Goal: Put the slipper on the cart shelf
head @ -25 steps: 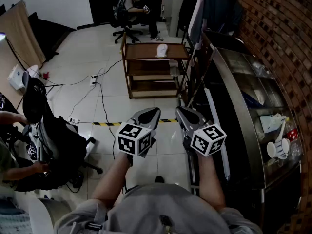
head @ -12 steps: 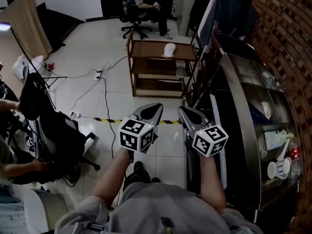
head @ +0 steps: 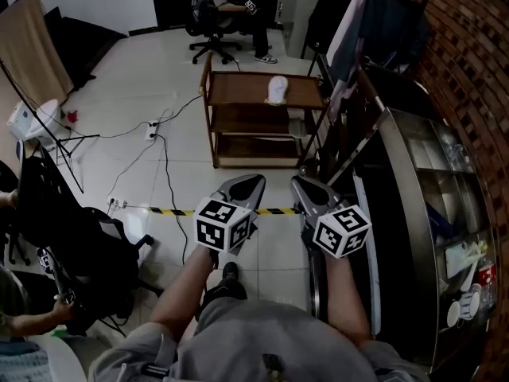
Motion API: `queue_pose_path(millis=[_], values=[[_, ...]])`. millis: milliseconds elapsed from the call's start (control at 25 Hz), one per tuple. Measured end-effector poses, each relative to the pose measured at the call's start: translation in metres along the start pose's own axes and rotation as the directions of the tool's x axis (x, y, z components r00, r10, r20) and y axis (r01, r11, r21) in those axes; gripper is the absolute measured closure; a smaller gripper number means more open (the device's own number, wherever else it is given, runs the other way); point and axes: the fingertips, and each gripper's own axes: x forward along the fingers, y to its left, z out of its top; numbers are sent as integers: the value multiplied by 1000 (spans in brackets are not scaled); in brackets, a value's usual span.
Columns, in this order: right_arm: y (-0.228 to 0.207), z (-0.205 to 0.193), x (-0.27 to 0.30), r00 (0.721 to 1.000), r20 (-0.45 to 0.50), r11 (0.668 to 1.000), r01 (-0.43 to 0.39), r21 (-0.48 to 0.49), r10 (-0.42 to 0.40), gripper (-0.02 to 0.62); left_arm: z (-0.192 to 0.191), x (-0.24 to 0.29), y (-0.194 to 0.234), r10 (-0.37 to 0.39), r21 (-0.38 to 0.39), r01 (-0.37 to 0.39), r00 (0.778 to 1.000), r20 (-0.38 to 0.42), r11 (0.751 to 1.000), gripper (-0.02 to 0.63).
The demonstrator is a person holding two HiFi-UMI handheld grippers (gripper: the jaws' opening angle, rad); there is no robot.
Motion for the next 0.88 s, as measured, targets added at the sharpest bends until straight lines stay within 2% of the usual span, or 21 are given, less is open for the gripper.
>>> queue_pose_path(millis=[440, 720, 880], values=[[-53, 37, 138, 996, 22, 996, 87, 17, -87, 595, 37, 68, 124, -71, -23, 70, 997, -39, 997, 598], [-90, 38, 195, 994, -1, 994, 105, 28, -105, 595, 52, 114, 179, -81, -27, 80, 996, -46, 996, 598], [-125, 37, 221, 994, -8, 993, 108, 39, -108, 595, 57, 150, 202, -78, -25, 76, 996, -52, 997, 598]])
